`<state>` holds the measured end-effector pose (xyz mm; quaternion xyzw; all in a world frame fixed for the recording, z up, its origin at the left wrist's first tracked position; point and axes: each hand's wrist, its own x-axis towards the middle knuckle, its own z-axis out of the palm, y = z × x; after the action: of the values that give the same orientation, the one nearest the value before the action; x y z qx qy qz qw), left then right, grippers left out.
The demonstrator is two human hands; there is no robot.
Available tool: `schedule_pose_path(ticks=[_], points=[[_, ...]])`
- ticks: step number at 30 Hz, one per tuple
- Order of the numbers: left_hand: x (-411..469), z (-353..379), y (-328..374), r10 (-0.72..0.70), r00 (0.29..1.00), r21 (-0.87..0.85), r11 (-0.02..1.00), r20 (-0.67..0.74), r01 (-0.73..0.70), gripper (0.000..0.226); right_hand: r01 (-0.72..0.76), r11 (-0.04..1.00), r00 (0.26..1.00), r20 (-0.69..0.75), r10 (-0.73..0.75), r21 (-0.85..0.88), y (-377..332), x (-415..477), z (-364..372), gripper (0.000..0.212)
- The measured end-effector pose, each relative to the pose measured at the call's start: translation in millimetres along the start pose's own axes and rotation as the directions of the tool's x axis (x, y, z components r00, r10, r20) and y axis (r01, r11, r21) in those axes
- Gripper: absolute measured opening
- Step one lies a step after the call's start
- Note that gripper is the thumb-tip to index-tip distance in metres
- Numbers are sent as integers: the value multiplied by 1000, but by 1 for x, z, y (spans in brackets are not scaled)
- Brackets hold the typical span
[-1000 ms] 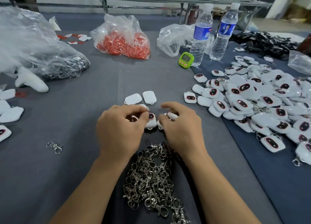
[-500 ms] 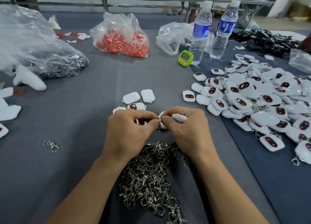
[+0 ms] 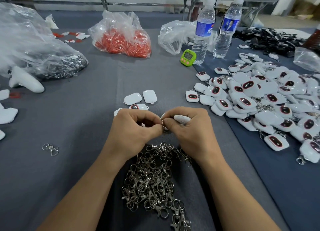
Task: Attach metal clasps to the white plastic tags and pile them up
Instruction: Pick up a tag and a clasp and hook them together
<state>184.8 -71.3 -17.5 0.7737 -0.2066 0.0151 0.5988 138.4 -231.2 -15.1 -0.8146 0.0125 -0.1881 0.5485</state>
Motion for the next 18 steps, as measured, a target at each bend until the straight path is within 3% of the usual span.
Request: schedule_pose_path(ticks=[7, 18], points=[[-1, 4, 7, -80, 997, -69, 994, 17, 81, 17, 15, 1000, 1000, 2, -15, 16, -1, -2, 0, 22], [0, 9, 13, -208, 978, -137, 969, -1, 206, 9, 27, 999, 999, -44, -26, 23, -1, -3, 1, 15]])
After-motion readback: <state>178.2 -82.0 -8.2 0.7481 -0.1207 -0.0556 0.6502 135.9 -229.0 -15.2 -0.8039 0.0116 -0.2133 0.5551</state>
